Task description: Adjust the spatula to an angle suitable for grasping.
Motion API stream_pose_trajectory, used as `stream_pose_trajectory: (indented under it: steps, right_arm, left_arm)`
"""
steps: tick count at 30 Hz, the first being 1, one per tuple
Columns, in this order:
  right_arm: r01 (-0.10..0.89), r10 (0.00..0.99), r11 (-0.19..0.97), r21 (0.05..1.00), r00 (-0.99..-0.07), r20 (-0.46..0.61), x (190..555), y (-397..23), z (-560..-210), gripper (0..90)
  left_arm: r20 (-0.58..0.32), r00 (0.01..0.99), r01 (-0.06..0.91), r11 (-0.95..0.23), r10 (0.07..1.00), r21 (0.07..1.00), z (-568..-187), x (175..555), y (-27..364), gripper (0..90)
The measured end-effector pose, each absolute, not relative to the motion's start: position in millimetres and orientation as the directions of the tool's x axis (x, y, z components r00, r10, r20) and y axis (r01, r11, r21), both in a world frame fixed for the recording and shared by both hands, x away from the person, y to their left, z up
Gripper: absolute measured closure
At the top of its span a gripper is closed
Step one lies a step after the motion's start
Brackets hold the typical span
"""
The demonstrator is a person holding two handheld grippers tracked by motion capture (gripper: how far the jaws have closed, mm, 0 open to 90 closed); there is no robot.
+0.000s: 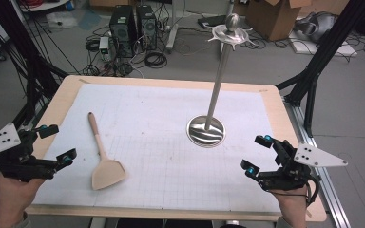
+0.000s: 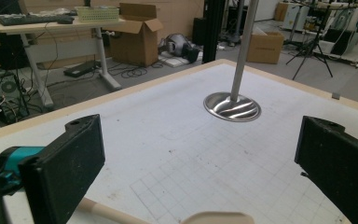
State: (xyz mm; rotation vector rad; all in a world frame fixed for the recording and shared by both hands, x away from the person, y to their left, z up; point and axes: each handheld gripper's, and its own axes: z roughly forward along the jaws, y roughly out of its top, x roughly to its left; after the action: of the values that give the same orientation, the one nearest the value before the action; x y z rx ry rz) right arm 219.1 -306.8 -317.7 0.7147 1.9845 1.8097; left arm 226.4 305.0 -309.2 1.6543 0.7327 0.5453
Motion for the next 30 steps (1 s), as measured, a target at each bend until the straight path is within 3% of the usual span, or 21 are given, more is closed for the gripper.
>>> stream_pose_trajectory:
  steps: [30]
  right_arm:
    - [0.155, 0.591, 0.053, 0.987, -0.801, 0.093, 225.0, -306.4, -324.5, 10.8]
  left_arm:
    - [-0.063, 0.646, 0.218, -0.104, 0.761, 0.97, -332.5, 250.3, 315.7, 2.0]
